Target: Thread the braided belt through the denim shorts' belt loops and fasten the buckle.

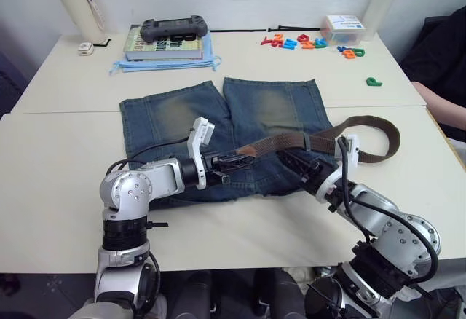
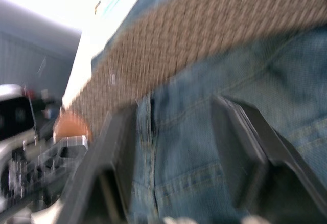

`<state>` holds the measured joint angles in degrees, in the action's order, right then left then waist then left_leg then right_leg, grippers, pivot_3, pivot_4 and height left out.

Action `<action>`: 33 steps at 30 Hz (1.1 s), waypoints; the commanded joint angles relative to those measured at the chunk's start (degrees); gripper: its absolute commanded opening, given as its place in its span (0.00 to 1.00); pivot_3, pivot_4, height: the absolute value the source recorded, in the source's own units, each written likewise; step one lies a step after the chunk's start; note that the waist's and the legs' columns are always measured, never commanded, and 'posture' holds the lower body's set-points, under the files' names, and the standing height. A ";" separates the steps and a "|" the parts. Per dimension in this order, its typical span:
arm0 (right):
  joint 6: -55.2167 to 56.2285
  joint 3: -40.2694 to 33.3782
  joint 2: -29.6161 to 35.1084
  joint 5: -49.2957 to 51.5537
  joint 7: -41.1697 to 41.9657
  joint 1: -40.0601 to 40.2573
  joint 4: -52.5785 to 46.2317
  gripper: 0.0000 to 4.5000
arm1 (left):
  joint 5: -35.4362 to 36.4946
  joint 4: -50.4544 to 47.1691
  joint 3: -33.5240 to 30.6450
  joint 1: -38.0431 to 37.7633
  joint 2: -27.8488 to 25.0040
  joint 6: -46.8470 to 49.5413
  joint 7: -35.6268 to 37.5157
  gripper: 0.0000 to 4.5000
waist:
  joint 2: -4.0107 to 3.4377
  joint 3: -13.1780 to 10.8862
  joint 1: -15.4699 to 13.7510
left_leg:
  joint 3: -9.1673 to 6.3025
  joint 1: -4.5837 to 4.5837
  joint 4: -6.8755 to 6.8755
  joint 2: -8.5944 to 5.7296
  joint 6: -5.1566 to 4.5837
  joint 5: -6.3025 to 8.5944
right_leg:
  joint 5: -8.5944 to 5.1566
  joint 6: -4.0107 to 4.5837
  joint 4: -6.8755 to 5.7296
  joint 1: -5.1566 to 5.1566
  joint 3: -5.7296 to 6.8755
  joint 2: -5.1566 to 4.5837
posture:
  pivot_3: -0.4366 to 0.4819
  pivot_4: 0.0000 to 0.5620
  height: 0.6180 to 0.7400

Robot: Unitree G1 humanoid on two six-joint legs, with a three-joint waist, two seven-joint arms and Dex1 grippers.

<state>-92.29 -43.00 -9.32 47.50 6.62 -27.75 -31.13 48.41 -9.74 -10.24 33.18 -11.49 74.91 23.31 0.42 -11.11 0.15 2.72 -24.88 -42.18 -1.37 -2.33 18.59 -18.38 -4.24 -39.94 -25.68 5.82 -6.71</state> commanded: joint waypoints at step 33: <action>22.66 11.01 2.08 43.58 -25.81 5.47 12.24 0.54 | 5.92 0.44 -6.04 1.58 3.42 1.18 -5.25 0.00 | 0.00 0.00 0.01 | 0.00 -0.10 -0.01 0.04 -0.05 -0.02 | -0.01 0.00 0.06 -0.04 0.00 0.01 | 0.48 0.27 0.40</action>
<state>-71.91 -33.92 -7.71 87.23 -18.54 -22.54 -17.63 52.41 -8.27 -15.67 33.47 -8.12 76.23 18.33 0.42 -11.11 0.16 2.72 -24.99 -42.19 -1.32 -2.38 18.58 -18.38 -4.23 -39.88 -25.72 5.81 -6.70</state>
